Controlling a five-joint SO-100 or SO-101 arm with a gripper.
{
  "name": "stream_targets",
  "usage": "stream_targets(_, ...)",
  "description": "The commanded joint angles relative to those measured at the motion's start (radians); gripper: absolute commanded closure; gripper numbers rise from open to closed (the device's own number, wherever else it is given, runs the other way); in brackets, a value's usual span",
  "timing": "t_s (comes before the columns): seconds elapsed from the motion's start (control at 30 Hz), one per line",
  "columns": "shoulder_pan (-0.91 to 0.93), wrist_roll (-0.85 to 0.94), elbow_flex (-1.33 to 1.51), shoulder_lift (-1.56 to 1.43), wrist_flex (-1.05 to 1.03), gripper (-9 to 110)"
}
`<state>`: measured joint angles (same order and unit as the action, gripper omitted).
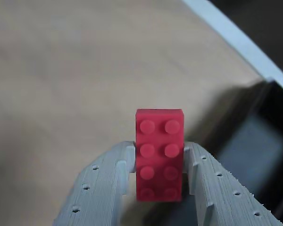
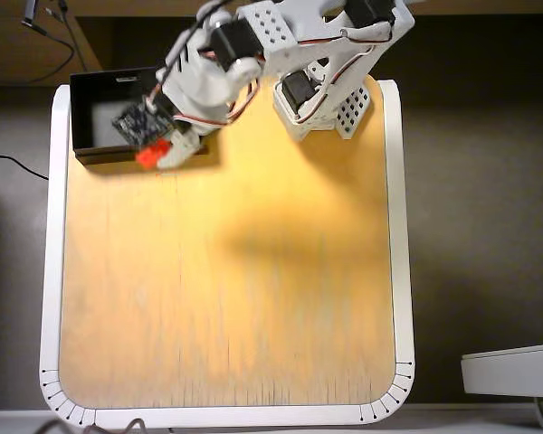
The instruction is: Grasp a lego block and put it in the bin.
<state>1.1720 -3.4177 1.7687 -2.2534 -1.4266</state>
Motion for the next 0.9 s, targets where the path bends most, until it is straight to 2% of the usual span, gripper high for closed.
stream_targets(0.0, 0.163, -0.051, -0.12, -0.025, -0.011, 101)
stream_targets(0.2, 0.307, -0.15, -0.12, 0.086, 0.029, 101)
stream_targets(0.53, 0.336, -0.161, -0.115, 0.304, 0.202, 101)
stream_targets(0.87, 0.414, -0.235, 0.008, 0.324, 0.316, 101)
